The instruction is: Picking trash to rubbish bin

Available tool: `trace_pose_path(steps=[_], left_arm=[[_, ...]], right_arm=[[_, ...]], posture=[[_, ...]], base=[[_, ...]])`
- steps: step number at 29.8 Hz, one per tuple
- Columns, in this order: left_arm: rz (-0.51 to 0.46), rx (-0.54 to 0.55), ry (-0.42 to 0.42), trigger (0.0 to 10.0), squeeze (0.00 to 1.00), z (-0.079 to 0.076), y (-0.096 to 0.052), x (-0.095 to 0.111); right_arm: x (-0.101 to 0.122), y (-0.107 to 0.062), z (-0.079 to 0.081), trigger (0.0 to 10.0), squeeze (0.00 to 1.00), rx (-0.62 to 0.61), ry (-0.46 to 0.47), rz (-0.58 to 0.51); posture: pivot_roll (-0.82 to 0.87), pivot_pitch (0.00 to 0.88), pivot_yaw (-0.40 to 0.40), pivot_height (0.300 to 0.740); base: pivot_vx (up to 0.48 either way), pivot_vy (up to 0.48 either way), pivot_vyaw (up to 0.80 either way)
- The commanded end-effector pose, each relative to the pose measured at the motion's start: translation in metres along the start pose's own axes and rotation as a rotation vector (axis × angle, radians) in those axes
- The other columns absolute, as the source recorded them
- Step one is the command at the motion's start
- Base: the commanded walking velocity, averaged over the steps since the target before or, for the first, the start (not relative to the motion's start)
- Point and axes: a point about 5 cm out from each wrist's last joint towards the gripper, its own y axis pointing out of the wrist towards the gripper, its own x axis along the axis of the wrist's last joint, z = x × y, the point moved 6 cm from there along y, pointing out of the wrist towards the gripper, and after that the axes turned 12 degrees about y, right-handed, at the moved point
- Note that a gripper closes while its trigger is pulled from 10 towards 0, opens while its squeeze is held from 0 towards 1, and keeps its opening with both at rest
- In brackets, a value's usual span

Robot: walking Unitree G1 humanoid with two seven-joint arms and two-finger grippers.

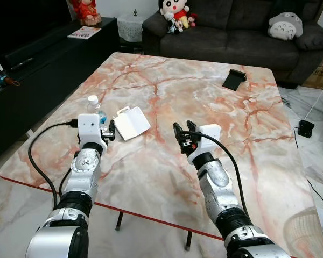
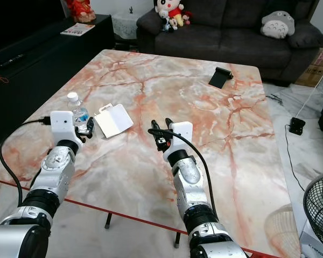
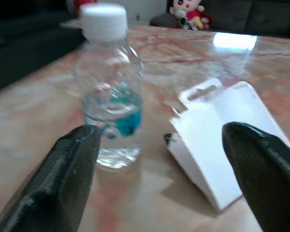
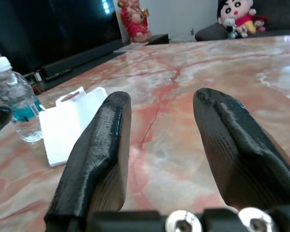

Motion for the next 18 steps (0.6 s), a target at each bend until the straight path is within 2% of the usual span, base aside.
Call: trace_pose_path(steps=[1, 7, 18], left_arm=[[-0.002, -0.032, -0.052, 10.0, 0.0, -0.004, 0.005, 0.004], [0.004, -0.082, -0.096, 10.0, 0.0, -0.014, 0.009, 0.007], [0.001, -0.092, -0.142, 10.0, 0.0, -0.02, 0.015, 0.015]], right_arm=[[0.003, -0.001, 0.002, 10.0, 0.0, 0.012, -0.009, -0.009], [0.002, -0.005, 0.0, 10.0, 0.0, 0.008, -0.013, -0.009], [0.001, -0.015, -0.003, 10.0, 0.0, 0.003, -0.025, -0.005]], posture=[[0.01, 0.075, -0.017, 0.74], [-0.01, 0.094, -0.021, 0.74], [-0.04, 0.149, -0.036, 0.74]], base=[[0.0, 0.0, 0.0], [0.0, 0.0, 0.0], [0.0, 0.0, 0.0]])
